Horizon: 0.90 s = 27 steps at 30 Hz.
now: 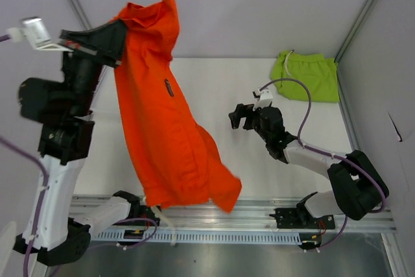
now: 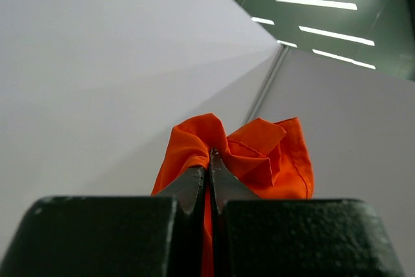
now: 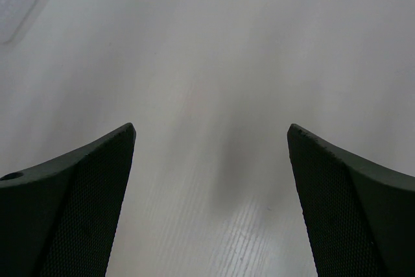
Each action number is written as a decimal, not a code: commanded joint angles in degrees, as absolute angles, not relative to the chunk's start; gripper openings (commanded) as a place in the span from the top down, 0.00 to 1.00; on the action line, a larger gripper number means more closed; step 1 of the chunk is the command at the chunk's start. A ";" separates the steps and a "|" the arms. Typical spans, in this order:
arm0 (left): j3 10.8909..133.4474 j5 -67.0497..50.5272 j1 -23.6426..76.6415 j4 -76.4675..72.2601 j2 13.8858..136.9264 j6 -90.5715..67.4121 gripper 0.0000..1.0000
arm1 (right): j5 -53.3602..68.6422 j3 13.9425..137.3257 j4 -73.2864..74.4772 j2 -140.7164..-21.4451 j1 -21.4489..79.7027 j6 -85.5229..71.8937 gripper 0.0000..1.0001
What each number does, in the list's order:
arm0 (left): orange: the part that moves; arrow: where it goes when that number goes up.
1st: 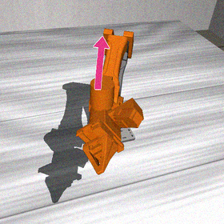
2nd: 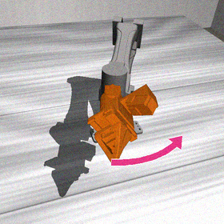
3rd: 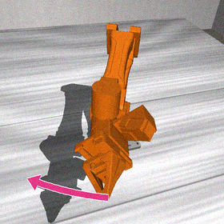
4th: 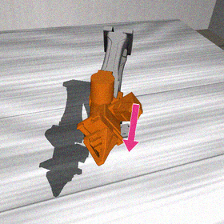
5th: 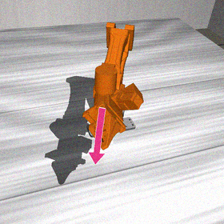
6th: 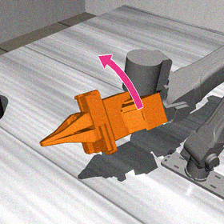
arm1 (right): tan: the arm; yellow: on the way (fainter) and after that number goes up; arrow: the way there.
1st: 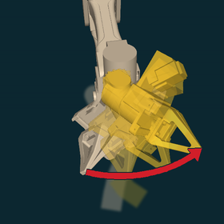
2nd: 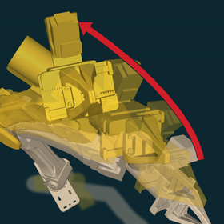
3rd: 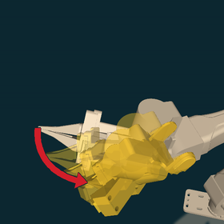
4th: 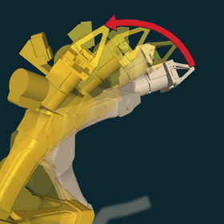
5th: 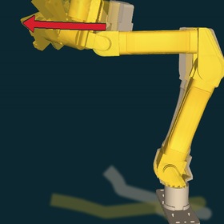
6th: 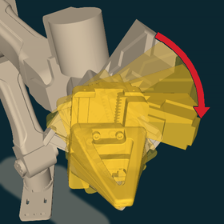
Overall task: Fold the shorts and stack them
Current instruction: Move the shorts to the center of the board
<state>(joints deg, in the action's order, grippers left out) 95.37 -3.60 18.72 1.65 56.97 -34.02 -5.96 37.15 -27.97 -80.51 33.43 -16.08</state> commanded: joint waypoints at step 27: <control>79.55 -1.76 21.80 24.34 75.08 -33.92 0.01 | 2.80 40.33 -31.64 -83.92 33.57 -17.58 0.02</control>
